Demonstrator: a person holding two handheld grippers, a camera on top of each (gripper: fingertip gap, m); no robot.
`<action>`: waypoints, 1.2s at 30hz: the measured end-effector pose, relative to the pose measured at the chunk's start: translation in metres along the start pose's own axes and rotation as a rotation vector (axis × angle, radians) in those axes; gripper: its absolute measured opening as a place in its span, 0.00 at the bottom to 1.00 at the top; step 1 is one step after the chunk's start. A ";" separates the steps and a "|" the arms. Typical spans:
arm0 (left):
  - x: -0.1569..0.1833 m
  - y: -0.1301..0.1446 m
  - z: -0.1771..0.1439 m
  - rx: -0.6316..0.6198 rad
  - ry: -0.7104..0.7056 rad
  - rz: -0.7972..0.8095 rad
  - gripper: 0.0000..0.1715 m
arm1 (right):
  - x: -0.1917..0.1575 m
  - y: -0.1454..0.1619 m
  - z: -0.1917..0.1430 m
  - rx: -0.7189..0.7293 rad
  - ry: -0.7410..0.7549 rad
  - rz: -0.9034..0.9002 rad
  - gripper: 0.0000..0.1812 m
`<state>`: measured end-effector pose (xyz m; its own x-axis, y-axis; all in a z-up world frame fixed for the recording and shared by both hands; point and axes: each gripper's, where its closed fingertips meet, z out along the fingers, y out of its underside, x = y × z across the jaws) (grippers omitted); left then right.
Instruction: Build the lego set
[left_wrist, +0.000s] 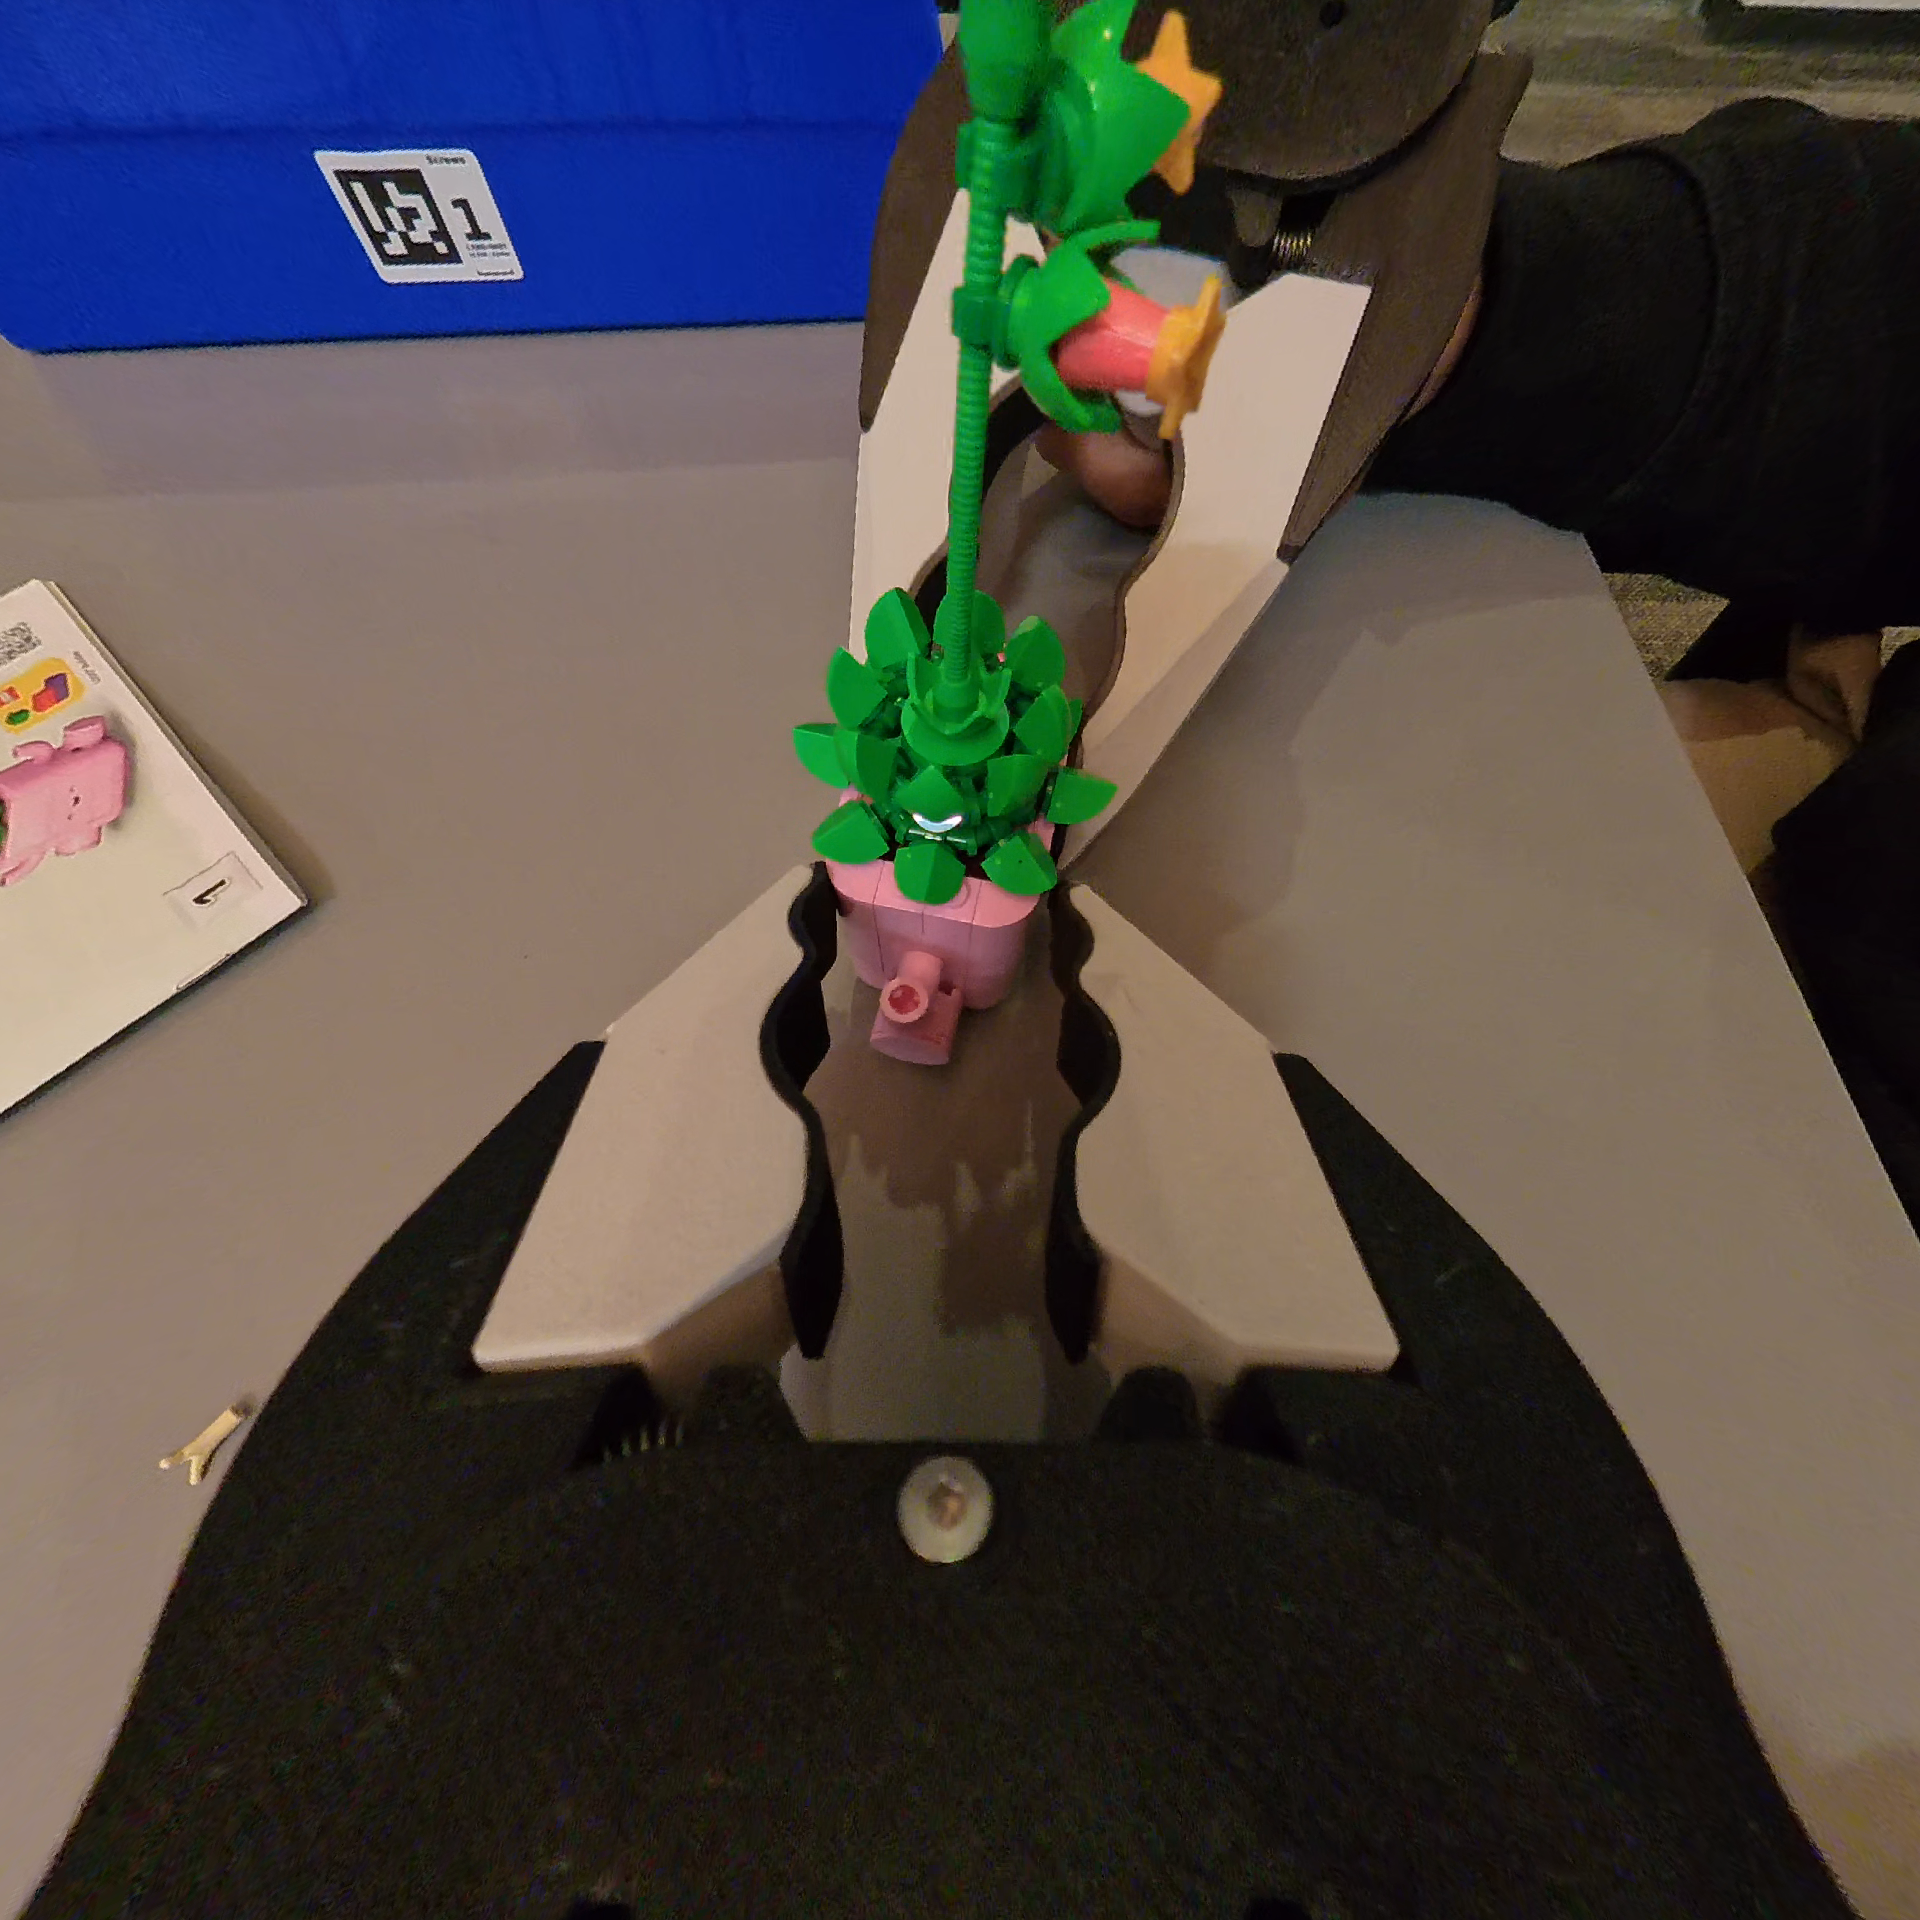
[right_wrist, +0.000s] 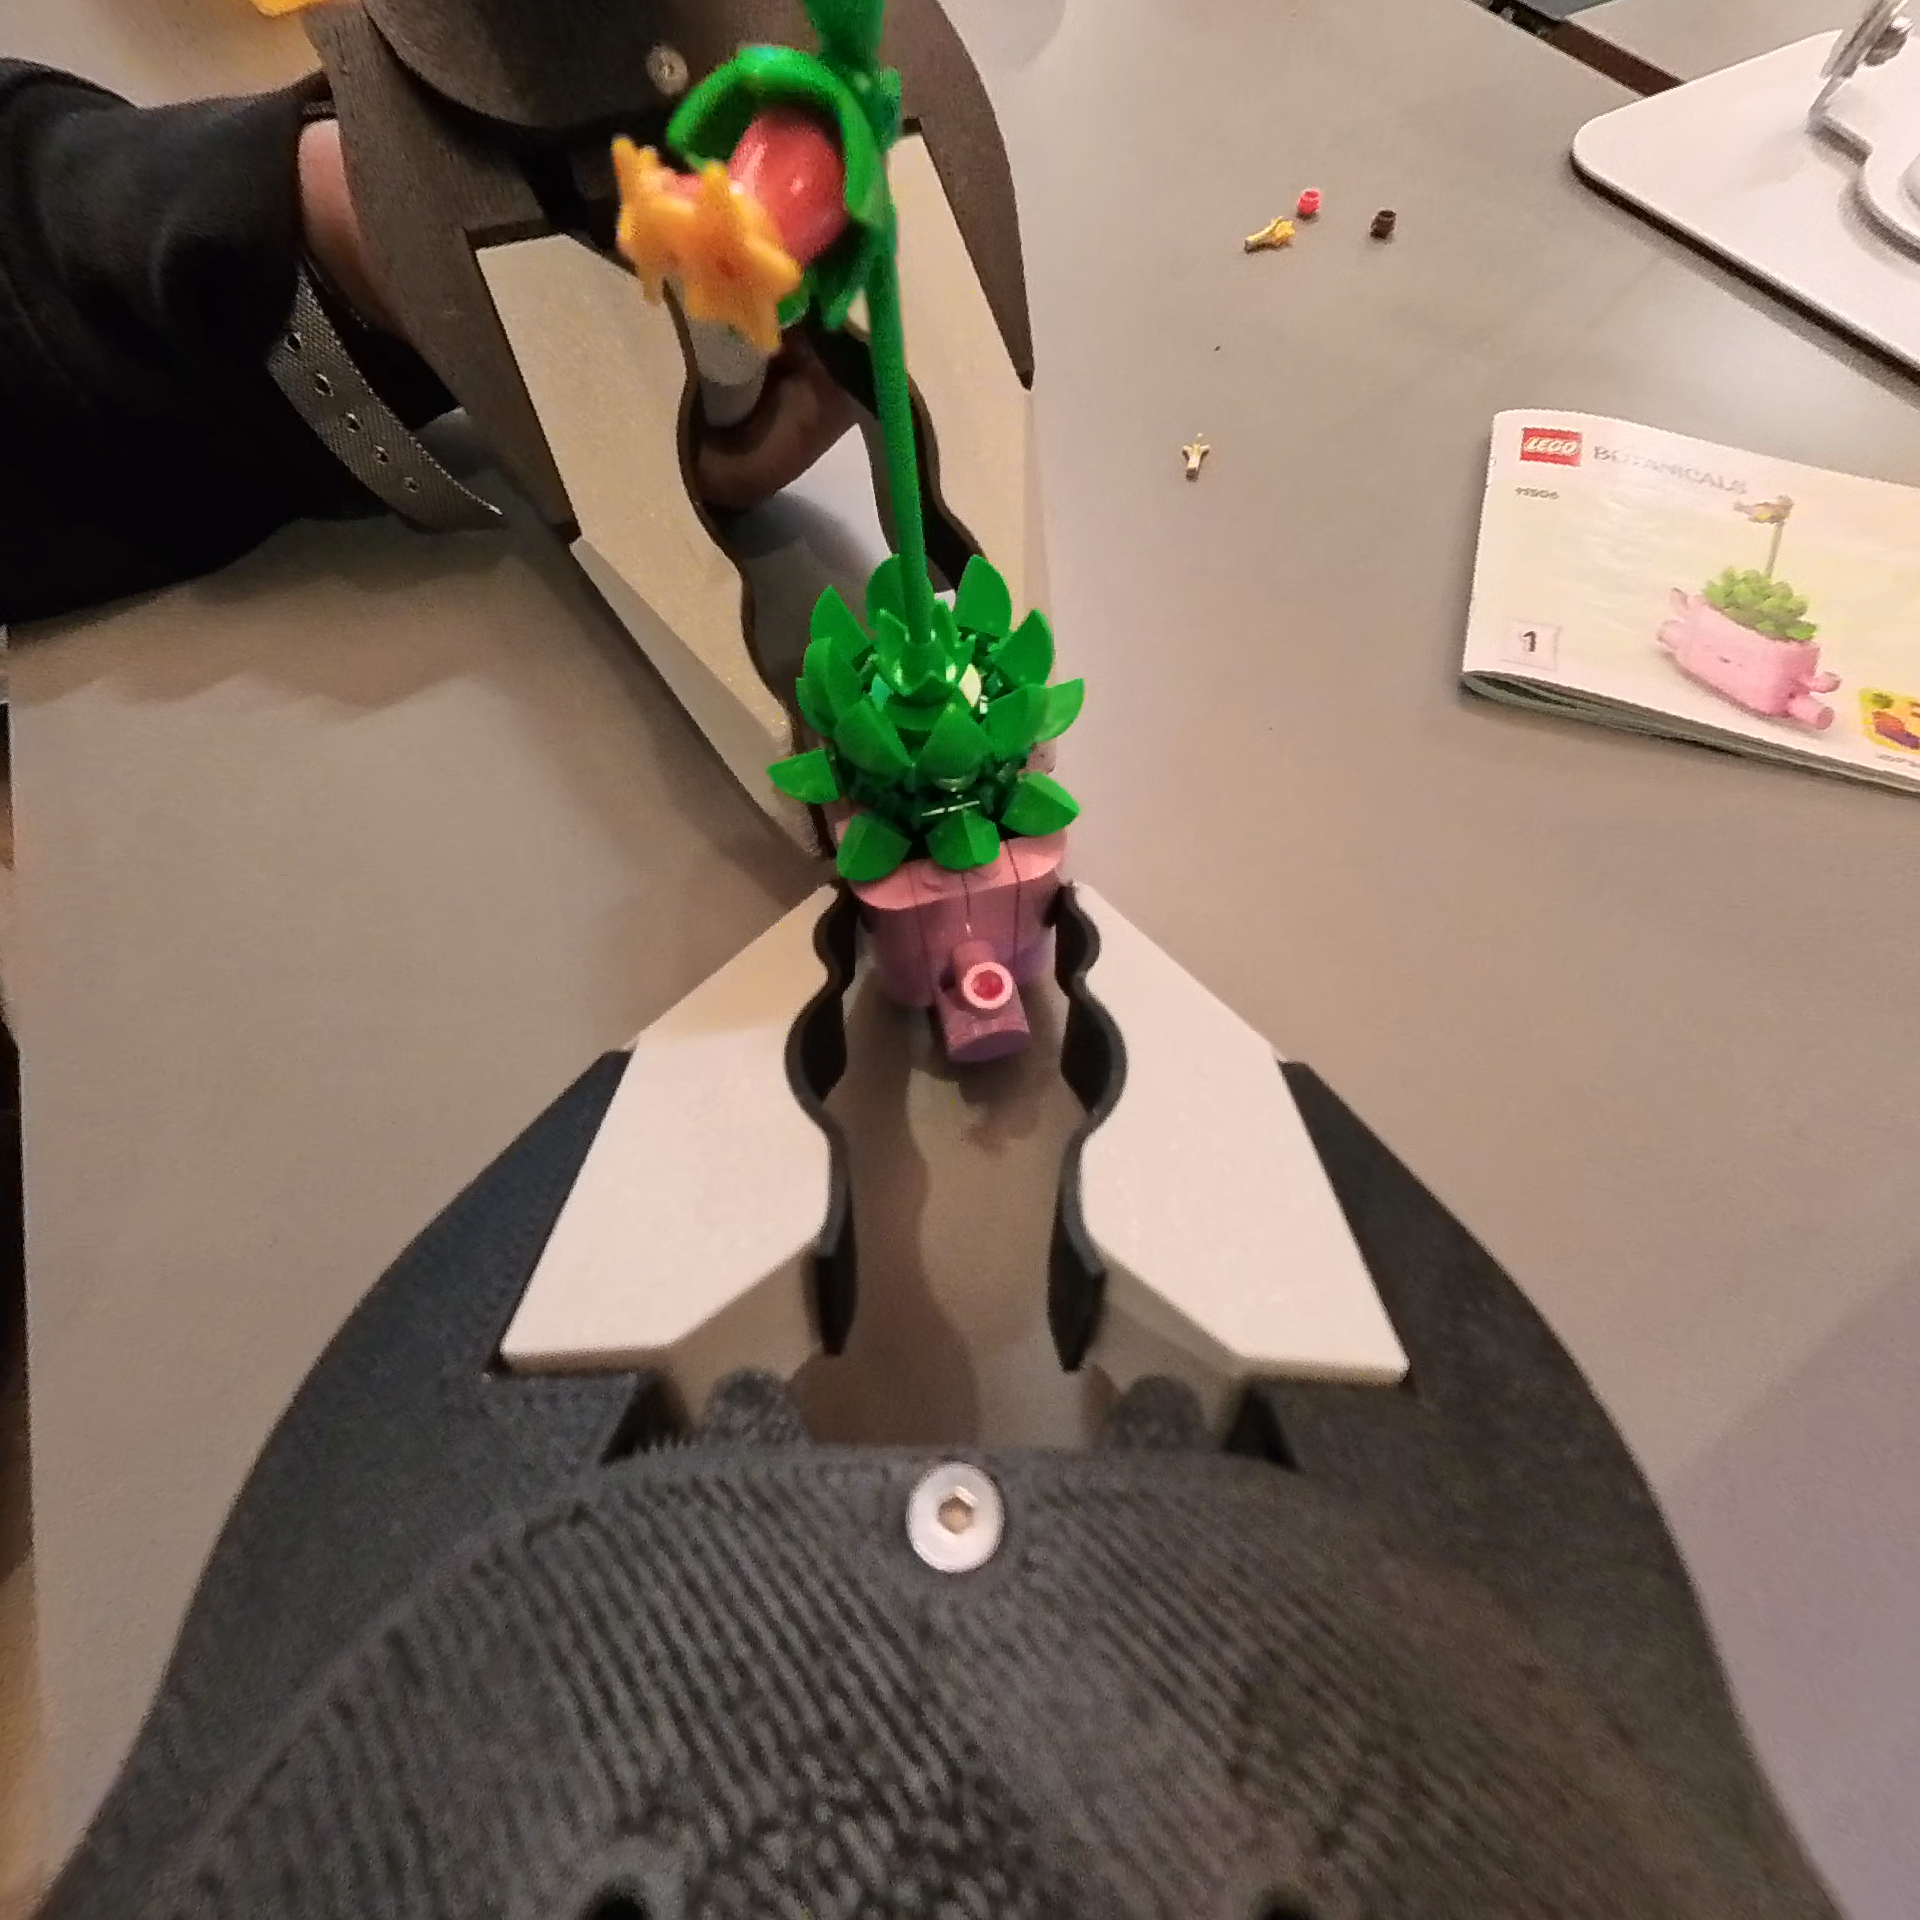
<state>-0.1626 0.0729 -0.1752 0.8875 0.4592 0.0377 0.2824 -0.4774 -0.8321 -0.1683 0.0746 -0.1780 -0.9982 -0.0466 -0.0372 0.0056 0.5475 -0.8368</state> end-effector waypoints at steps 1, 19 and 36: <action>0.000 0.000 0.000 -0.001 -0.001 -0.001 0.23 | 0.000 0.001 0.001 -0.006 0.001 -0.001 0.21; -0.001 0.003 0.003 -0.023 -0.012 0.005 0.24 | 0.001 -0.005 -0.004 0.038 -0.009 0.022 0.28; -0.001 0.003 0.003 -0.026 -0.014 0.006 0.25 | 0.002 -0.002 -0.002 0.021 0.003 0.011 0.27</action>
<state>-0.1638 0.0731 -0.1793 0.8842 0.4666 0.0246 0.2862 -0.4992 -0.8179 -0.1701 0.0747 -0.1751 -0.9983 -0.0377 -0.0449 0.0180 0.5306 -0.8474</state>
